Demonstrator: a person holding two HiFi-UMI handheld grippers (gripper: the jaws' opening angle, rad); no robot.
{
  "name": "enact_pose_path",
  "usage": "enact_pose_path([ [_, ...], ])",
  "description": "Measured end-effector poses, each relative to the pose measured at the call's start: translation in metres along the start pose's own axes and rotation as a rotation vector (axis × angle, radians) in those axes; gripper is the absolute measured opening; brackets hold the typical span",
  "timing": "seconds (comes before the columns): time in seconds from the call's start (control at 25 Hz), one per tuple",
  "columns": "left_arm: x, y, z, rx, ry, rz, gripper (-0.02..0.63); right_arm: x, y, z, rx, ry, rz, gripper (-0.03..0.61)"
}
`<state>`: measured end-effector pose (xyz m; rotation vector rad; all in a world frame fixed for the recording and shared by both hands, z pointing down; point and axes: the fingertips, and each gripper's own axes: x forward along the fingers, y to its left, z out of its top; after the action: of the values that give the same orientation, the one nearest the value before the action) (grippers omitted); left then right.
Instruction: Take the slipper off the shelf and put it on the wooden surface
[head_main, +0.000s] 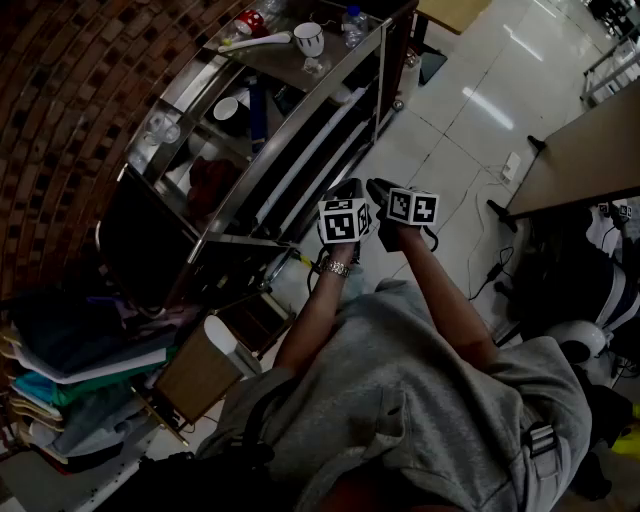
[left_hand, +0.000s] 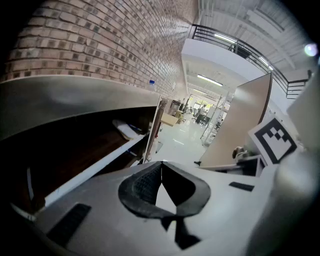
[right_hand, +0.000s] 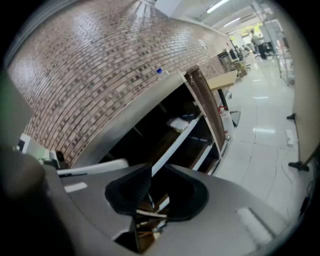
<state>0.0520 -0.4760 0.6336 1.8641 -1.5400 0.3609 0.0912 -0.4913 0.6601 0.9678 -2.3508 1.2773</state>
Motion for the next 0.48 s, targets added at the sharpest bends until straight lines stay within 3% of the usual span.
enact_pose_path([
  [0.16,0.037,0.034,0.051,0.040,-0.009,0.020,0.005,0.042,0.000,0.065,0.008,-0.062,-0.038,0.111],
  [0.32,0.064,0.054,0.071,0.013,0.011,0.020,0.005,0.072,-0.004,0.082,-0.124,0.004,-0.108,0.107],
  [0.48,0.075,0.063,0.086,-0.003,0.010,0.021,0.005,0.092,-0.013,0.102,-0.124,0.023,-0.118,0.065],
])
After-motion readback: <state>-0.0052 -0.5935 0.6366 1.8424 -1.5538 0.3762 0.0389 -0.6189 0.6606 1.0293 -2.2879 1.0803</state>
